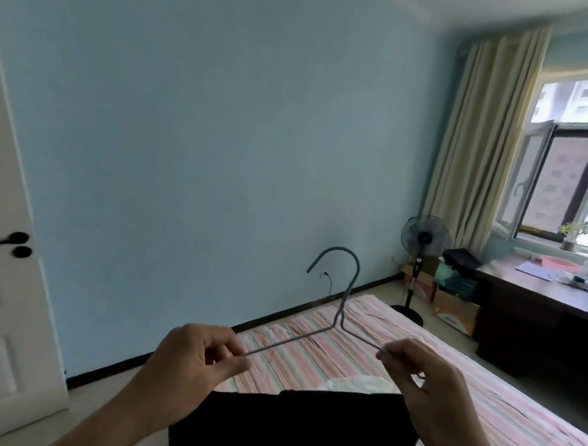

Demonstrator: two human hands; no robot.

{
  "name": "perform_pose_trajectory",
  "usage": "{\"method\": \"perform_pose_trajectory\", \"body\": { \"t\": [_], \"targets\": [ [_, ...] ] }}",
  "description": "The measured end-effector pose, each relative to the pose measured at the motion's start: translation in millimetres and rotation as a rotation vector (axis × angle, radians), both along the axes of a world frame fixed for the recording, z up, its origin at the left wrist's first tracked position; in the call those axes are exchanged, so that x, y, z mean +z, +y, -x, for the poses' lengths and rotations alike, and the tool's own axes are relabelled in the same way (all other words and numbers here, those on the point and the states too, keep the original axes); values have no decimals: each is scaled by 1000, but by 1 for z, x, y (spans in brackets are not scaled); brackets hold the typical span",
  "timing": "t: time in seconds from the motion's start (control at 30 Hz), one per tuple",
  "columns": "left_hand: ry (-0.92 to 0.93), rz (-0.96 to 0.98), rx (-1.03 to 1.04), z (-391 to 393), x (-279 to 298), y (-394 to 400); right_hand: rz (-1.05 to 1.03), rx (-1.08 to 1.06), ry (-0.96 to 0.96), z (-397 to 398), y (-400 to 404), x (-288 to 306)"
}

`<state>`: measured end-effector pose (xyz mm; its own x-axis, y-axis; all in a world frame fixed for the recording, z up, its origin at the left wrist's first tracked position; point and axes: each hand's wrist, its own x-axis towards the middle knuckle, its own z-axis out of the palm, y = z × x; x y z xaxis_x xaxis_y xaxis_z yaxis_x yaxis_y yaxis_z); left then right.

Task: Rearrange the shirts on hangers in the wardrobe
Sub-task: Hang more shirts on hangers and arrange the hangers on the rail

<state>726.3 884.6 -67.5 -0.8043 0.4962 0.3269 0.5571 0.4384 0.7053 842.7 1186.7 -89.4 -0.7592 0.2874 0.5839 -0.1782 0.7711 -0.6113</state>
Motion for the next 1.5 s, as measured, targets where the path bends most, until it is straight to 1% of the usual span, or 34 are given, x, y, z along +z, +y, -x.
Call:
{"method": "perform_pose_trajectory", "body": {
  "t": [0.13, 0.27, 0.37, 0.47, 0.57, 0.73, 0.83, 1.0, 1.23, 1.5],
  "targets": [
    [75, -47, 100, -27, 39, -45, 25, 136, 23, 8, -44, 42],
    [111, -129, 157, -54, 59, -85, 44, 314, 12, 15, -85, 68],
    [135, -170, 230, -71, 65, -106, 82, 459, -12, 21, -114, 79],
    [145, -252, 327, -91, 72, -123, 122, 638, -65, 27, -141, 90],
    [167, -243, 405, -111, 75, -135, 95, 808, -117, 33, -168, 96],
    [168, -357, 542, -150, 75, -151, 117, 1038, -153, 40, -207, 102],
    [167, -312, 617, -179, 75, -156, 191, 1236, -234, 37, -237, 108],
    [130, -257, 792, -232, 74, -171, 153, 1453, -337, 22, -286, 111],
    [102, -244, 1019, -310, 81, -199, 85, 1684, -298, -17, -348, 119],
    [102, -279, 1206, -419, 85, -236, 51, 1943, -378, -90, -431, 124]
  ]
}}
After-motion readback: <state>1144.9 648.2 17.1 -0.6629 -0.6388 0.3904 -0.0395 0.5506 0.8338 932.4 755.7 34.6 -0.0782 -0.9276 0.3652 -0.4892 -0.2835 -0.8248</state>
